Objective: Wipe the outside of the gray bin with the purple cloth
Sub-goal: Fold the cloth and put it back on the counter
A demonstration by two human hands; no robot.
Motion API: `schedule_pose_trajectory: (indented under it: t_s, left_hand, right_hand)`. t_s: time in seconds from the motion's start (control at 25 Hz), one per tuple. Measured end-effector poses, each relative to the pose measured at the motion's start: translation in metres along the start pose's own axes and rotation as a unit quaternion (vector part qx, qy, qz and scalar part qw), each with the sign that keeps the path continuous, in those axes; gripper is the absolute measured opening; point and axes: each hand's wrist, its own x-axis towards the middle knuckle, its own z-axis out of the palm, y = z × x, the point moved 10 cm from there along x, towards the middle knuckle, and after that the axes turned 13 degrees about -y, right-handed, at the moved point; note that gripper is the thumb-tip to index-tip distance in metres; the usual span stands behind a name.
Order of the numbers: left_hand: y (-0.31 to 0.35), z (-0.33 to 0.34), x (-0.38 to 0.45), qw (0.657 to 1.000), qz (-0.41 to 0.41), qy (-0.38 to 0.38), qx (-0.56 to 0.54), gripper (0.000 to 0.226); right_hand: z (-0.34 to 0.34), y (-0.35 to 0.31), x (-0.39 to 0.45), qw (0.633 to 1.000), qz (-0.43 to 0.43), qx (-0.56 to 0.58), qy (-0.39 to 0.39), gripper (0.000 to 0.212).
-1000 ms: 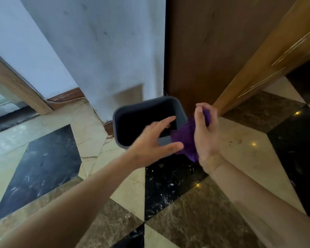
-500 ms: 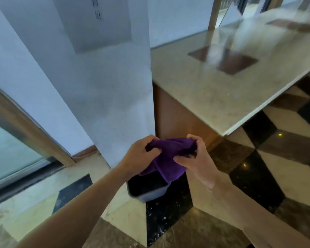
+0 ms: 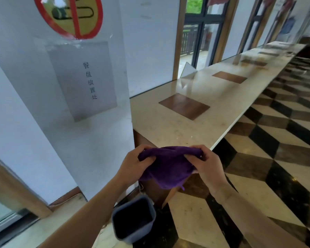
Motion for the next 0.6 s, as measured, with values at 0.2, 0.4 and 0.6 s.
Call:
schedule_pose_trajectory:
  t_s: [0.2,0.4,0.6]
  left_hand:
    - [-0.001,0.021,0.048,0.996,-0.006,0.041,-0.072,0.021]
    - [-0.026,0.068,0.136,0.993,-0.028,0.039,-0.107,0.017]
    - [-0.084,0.091,0.225,0.989,-0.12,0.06,-0.067,0.015]
  right_hand:
    - [-0.036,0.018,0.027,0.998,0.033,0.05,0.034,0.017]
    - [-0.09,0.062,0.098,0.996,0.078,0.012,0.049,0.013]
    - [-0.132,0.123,0.19,0.988,0.147,-0.029,0.018,0.005]
